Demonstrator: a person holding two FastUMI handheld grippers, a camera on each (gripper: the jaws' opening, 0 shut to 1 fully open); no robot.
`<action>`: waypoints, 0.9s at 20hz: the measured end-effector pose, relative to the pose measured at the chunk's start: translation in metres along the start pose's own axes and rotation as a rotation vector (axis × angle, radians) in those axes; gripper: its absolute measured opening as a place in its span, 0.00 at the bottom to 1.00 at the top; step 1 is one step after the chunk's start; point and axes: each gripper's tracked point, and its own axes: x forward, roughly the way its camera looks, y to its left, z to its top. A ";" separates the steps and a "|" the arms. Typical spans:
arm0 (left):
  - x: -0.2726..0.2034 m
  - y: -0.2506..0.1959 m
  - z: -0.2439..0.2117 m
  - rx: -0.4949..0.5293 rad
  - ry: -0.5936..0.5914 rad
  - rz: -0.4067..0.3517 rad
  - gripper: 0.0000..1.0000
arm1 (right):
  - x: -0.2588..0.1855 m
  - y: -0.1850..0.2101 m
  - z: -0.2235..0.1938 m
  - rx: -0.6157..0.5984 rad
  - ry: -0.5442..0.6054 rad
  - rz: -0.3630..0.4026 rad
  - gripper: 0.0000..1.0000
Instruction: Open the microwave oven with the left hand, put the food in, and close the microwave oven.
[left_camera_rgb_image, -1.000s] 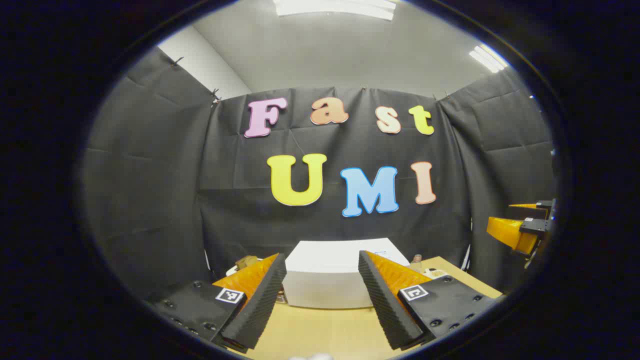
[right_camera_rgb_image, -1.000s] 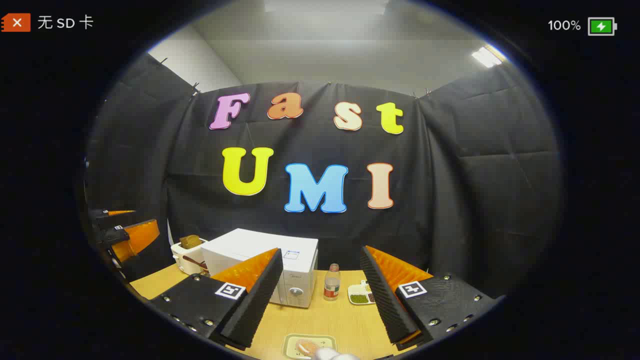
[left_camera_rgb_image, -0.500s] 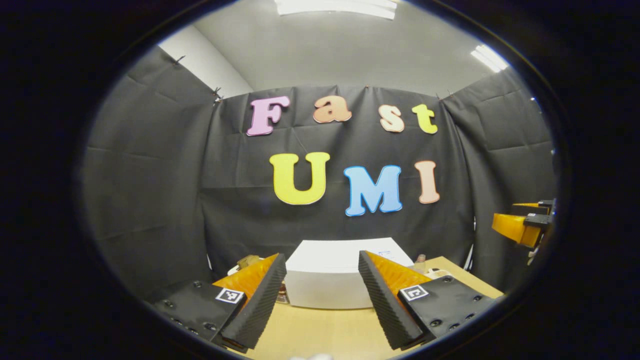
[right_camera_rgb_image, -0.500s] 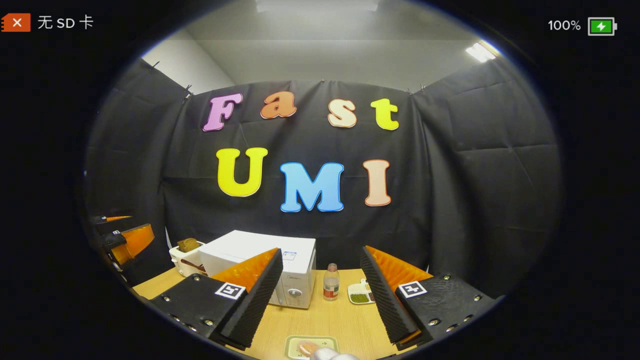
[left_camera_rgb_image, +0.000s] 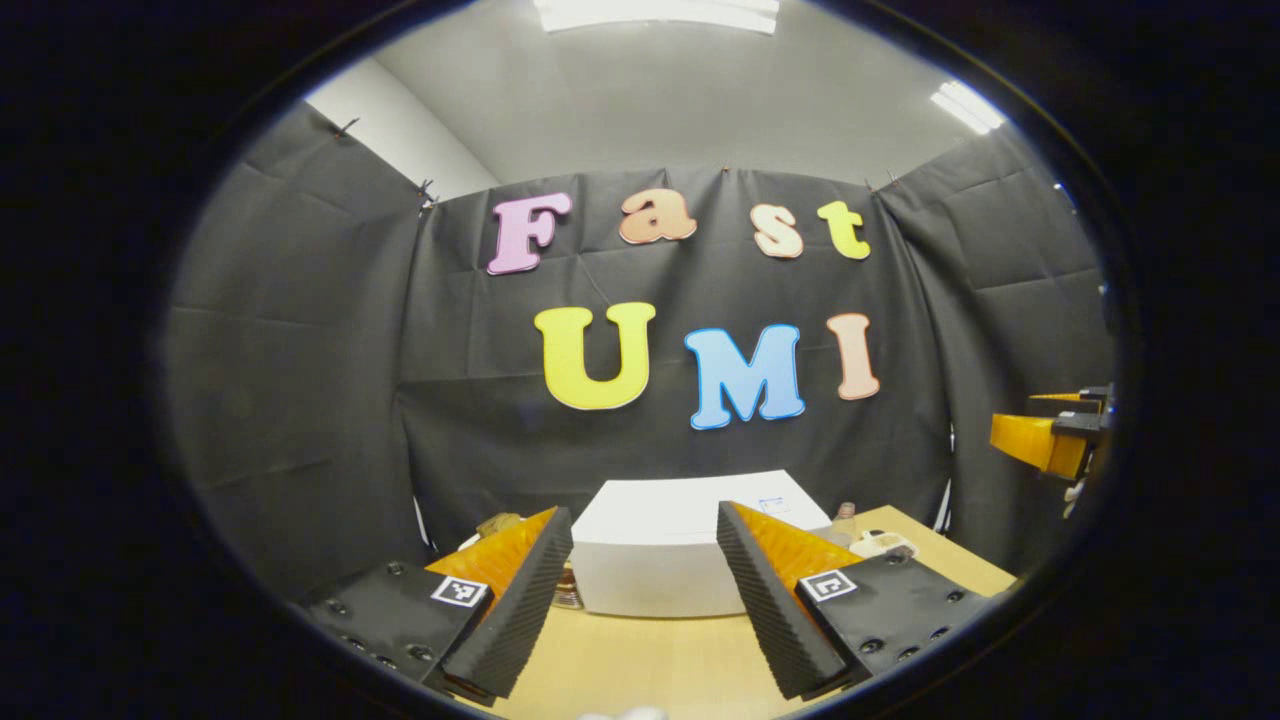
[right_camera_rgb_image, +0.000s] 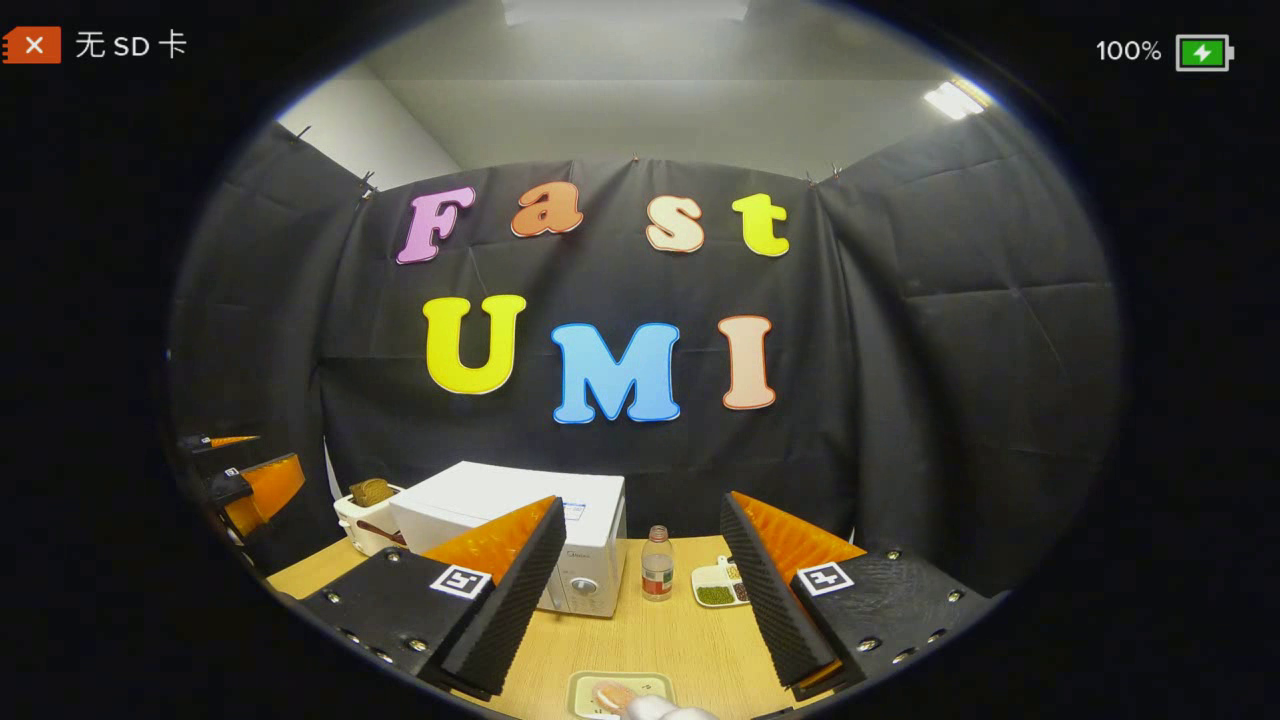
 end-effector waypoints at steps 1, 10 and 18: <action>0.001 0.000 -0.001 0.000 0.000 -0.001 1.00 | 0.000 0.000 -0.001 -0.003 0.003 0.000 0.95; 0.036 -0.044 -0.078 0.018 0.005 -0.055 0.99 | -0.002 -0.016 0.011 0.007 0.014 -0.012 0.95; 0.112 -0.158 -0.248 0.060 0.158 -0.157 1.00 | -0.005 -0.057 0.024 0.008 0.049 -0.062 0.96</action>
